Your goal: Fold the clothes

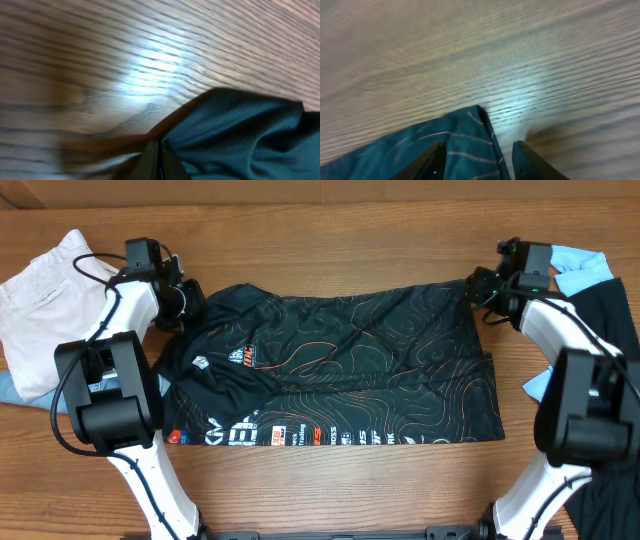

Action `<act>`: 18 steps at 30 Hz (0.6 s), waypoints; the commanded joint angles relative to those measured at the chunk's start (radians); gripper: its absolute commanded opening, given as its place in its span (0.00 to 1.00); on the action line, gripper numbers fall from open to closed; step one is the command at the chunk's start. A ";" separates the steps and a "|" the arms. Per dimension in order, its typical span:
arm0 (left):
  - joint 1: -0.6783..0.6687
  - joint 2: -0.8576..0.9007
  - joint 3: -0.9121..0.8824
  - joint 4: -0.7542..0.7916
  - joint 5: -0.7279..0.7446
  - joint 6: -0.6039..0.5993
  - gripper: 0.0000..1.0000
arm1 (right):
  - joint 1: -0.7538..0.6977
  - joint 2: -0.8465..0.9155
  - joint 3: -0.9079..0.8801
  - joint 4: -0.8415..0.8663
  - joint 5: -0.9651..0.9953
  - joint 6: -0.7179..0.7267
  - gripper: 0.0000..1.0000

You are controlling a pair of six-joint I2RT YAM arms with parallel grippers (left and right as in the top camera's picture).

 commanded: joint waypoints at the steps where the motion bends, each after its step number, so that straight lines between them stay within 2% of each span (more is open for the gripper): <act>1: 0.003 -0.041 0.013 -0.006 0.027 -0.027 0.04 | 0.004 0.055 0.012 0.091 -0.058 -0.010 0.47; 4: 0.003 -0.041 0.013 0.002 0.026 -0.027 0.04 | 0.004 0.110 0.012 0.177 -0.108 -0.010 0.47; 9: 0.003 -0.041 0.013 0.011 0.023 -0.027 0.04 | 0.005 0.138 0.012 0.208 -0.116 -0.010 0.47; 12: 0.003 -0.041 0.013 0.013 0.023 -0.027 0.04 | 0.005 0.138 0.012 0.219 -0.116 -0.010 0.31; 13: 0.003 -0.041 0.013 0.012 0.023 -0.027 0.04 | 0.005 0.138 0.012 0.220 -0.116 -0.010 0.15; 14: 0.003 -0.041 0.013 0.012 0.023 -0.027 0.04 | 0.005 0.138 0.012 0.222 -0.116 -0.009 0.04; 18: 0.003 -0.041 0.013 0.013 0.023 -0.026 0.04 | 0.005 0.138 0.013 0.225 -0.116 -0.009 0.04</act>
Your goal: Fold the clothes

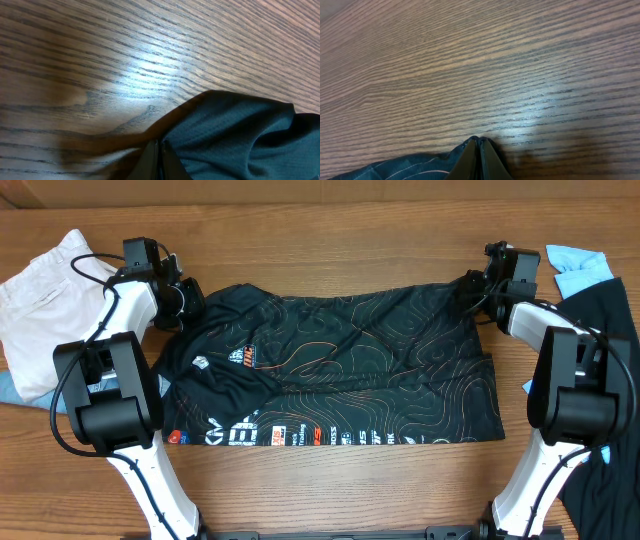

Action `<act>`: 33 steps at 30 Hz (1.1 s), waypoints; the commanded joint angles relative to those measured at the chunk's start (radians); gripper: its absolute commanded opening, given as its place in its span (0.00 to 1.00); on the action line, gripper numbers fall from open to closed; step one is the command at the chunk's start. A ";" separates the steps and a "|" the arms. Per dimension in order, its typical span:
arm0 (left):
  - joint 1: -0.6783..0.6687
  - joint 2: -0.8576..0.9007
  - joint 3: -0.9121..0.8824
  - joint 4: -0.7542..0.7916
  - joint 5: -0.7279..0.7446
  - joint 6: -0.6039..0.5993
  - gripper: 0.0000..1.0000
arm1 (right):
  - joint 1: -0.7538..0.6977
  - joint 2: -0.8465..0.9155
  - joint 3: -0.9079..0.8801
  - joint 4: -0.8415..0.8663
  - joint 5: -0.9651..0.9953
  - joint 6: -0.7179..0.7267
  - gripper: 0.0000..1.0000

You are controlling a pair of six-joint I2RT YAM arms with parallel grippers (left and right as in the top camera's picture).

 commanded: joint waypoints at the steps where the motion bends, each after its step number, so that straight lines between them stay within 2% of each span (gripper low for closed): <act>1: -0.001 -0.038 0.013 0.005 0.015 -0.020 0.04 | 0.004 0.009 0.014 0.011 -0.012 -0.003 0.04; 9: 0.002 -0.089 0.014 0.003 0.025 0.007 0.04 | -0.024 -0.063 0.015 -0.104 -0.012 0.007 0.04; 14: 0.016 -0.172 0.014 -0.031 0.023 0.006 0.04 | -0.051 -0.188 0.015 -0.276 -0.003 0.007 0.04; 25: 0.082 -0.245 0.014 -0.282 0.015 0.009 0.04 | -0.091 -0.428 0.015 -0.649 0.072 0.007 0.04; 33: 0.112 -0.245 0.014 -0.441 0.049 0.048 0.04 | -0.096 -0.462 0.015 -0.858 0.102 0.008 0.04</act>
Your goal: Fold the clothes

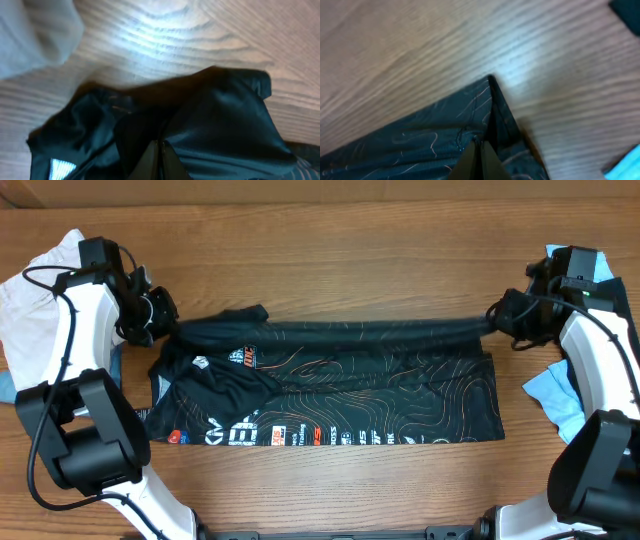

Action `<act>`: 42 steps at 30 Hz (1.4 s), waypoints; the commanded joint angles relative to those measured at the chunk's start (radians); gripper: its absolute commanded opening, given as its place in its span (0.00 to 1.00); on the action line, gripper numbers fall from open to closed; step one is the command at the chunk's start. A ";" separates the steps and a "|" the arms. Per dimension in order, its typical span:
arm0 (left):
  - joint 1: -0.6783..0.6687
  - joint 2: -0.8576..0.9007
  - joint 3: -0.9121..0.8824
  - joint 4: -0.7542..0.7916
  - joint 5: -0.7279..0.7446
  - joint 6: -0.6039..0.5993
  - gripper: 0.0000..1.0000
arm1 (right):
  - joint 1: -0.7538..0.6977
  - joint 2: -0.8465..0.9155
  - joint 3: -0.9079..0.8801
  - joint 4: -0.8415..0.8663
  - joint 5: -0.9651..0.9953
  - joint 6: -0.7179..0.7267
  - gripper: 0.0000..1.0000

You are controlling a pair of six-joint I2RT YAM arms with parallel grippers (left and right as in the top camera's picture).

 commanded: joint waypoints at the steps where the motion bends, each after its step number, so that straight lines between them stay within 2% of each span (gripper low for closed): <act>1: 0.016 -0.028 0.012 -0.045 0.044 0.035 0.04 | -0.014 -0.032 0.011 -0.063 0.042 0.004 0.04; 10: 0.039 -0.028 0.012 -0.219 0.054 0.035 0.04 | -0.017 -0.032 0.011 -0.217 0.044 0.059 0.04; 18: 0.051 -0.028 0.012 -0.382 0.002 0.035 0.04 | -0.023 -0.032 0.011 -0.319 0.053 0.060 0.04; 24: 0.051 -0.028 0.012 -0.416 -0.003 0.055 0.04 | -0.023 -0.032 0.011 -0.383 0.131 0.060 0.04; 31: 0.048 -0.028 0.012 -0.475 -0.089 0.057 0.04 | -0.023 -0.031 0.007 -0.437 0.204 0.061 0.04; 42: -0.026 -0.028 -0.045 -0.480 -0.124 0.055 0.04 | -0.023 -0.026 -0.006 -0.451 0.213 0.056 0.04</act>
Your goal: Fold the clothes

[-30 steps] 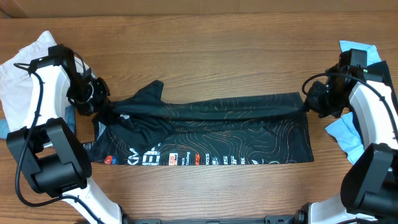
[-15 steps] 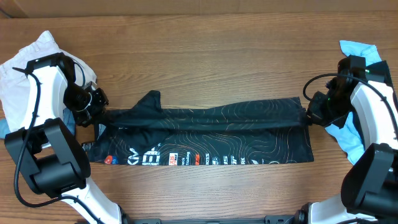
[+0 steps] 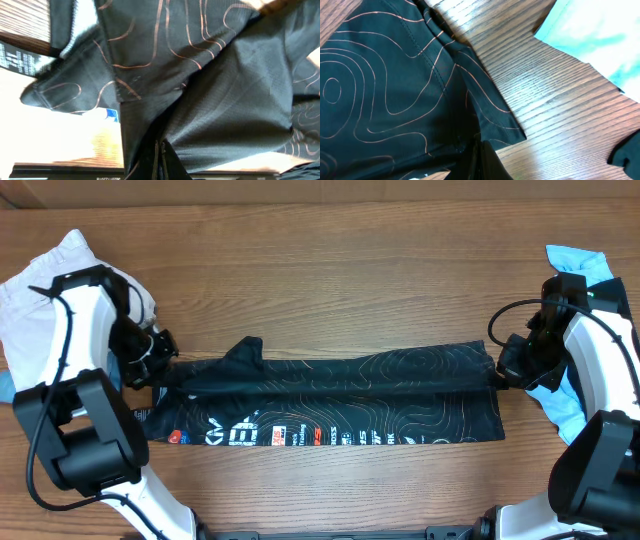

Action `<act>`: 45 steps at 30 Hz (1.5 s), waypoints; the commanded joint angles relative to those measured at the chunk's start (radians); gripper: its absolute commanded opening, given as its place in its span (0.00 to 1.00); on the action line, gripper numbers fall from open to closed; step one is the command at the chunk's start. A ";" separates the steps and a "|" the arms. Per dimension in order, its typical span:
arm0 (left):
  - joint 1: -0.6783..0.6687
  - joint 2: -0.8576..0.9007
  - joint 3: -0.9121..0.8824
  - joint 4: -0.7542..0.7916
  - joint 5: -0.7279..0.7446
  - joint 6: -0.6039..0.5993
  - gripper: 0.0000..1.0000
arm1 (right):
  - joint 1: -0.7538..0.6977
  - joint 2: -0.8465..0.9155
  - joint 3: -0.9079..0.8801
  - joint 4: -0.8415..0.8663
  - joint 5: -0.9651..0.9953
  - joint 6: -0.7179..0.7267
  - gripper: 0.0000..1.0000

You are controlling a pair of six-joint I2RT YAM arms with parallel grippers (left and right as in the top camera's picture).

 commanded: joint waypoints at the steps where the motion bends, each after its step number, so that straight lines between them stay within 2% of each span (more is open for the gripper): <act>1: -0.039 -0.027 -0.040 0.001 -0.053 0.011 0.04 | -0.006 -0.025 -0.006 0.000 0.031 0.003 0.04; 14: -0.060 -0.027 -0.136 0.000 -0.190 -0.031 0.04 | -0.006 -0.025 -0.012 -0.022 0.046 0.004 0.06; 16: -0.060 -0.027 -0.137 0.000 -0.197 -0.033 0.04 | -0.006 -0.025 -0.012 -0.027 0.049 0.004 0.11; 20: -0.060 -0.027 -0.137 -0.004 -0.198 -0.033 0.14 | -0.006 -0.025 -0.012 -0.027 0.049 0.004 0.20; 25: -0.060 -0.027 -0.137 -0.005 -0.201 -0.033 0.28 | -0.006 -0.025 -0.012 -0.027 0.049 0.004 0.21; 29: -0.060 -0.027 -0.137 -0.010 -0.200 -0.033 0.30 | -0.006 -0.025 -0.012 -0.026 0.048 0.004 0.21; 32: -0.060 -0.027 -0.135 0.026 -0.177 -0.033 0.30 | -0.006 -0.025 -0.012 -0.019 0.041 0.004 0.21; 37: -0.060 -0.027 -0.134 0.142 -0.050 -0.022 0.34 | -0.006 -0.025 -0.012 -0.014 0.041 0.004 0.21; 41: -0.061 -0.027 -0.134 0.254 -0.038 -0.026 0.37 | -0.006 -0.025 -0.012 -0.005 0.041 0.004 0.21; 45: -0.076 -0.027 -0.135 0.303 -0.038 -0.026 0.38 | -0.006 -0.025 -0.012 0.001 0.041 0.004 0.21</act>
